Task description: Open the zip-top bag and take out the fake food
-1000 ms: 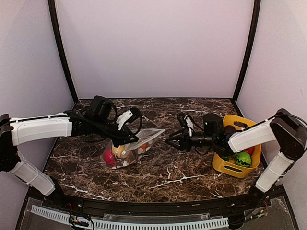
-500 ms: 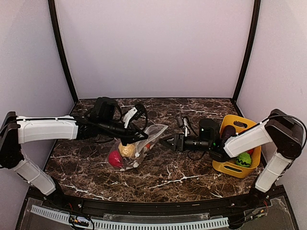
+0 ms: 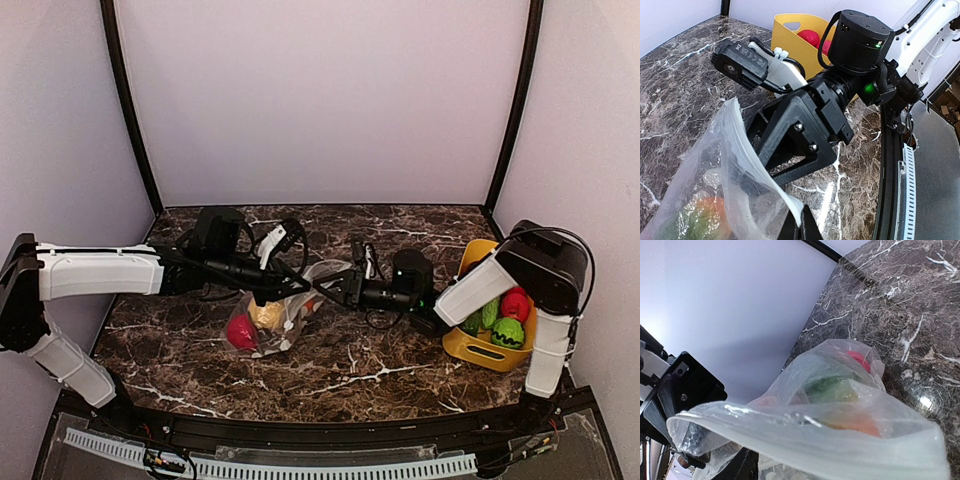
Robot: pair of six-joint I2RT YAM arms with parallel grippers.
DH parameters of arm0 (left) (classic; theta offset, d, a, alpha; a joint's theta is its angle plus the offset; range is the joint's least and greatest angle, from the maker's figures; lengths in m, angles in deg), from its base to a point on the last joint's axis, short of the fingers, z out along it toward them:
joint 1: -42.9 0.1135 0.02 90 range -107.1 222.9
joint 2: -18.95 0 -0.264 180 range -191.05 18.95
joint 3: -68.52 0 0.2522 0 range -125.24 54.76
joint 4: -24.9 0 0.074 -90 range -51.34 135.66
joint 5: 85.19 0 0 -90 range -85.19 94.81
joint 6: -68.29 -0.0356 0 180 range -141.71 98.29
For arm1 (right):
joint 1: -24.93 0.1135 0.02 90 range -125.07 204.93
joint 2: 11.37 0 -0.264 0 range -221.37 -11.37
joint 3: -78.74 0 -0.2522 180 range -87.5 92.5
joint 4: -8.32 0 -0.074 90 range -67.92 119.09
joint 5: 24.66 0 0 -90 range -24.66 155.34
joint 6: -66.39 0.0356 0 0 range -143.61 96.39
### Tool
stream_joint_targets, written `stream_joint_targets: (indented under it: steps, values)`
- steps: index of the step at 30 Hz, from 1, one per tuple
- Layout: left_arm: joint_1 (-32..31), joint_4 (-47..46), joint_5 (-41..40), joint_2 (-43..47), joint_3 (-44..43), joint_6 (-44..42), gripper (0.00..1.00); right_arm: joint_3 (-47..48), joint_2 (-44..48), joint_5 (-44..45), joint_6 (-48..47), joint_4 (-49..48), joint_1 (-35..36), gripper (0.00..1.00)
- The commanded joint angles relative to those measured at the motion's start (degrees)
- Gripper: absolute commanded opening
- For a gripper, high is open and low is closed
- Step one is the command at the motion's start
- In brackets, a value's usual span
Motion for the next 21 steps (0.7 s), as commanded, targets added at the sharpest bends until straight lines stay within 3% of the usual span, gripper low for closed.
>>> stream_joint_targets:
  steps: [1,10,17,19,21]
  values:
    - [-0.28,-1.29,0.75,1.39,1.07,-0.18,0.01,3.10,-2.96,-0.97,3.95,-5.17,0.96,0.48]
    - [-0.33,-1.64,0.61,1.15,1.19,-0.67,0.01,5.90,-6.29,-1.18,6.75,-5.44,1.41,0.41]
    - [-0.34,-0.44,-3.64,1.66,1.24,-1.66,0.01,3.69,-3.67,-2.53,8.20,-4.68,1.34,0.07]
    - [-0.34,0.73,-4.89,1.44,0.91,-1.78,0.01,1.42,-0.72,-3.30,7.91,-2.22,1.21,0.00]
    - [-0.35,2.11,-6.07,1.15,0.29,-3.01,0.01,-0.98,3.58,-3.85,5.89,2.81,0.96,0.00]
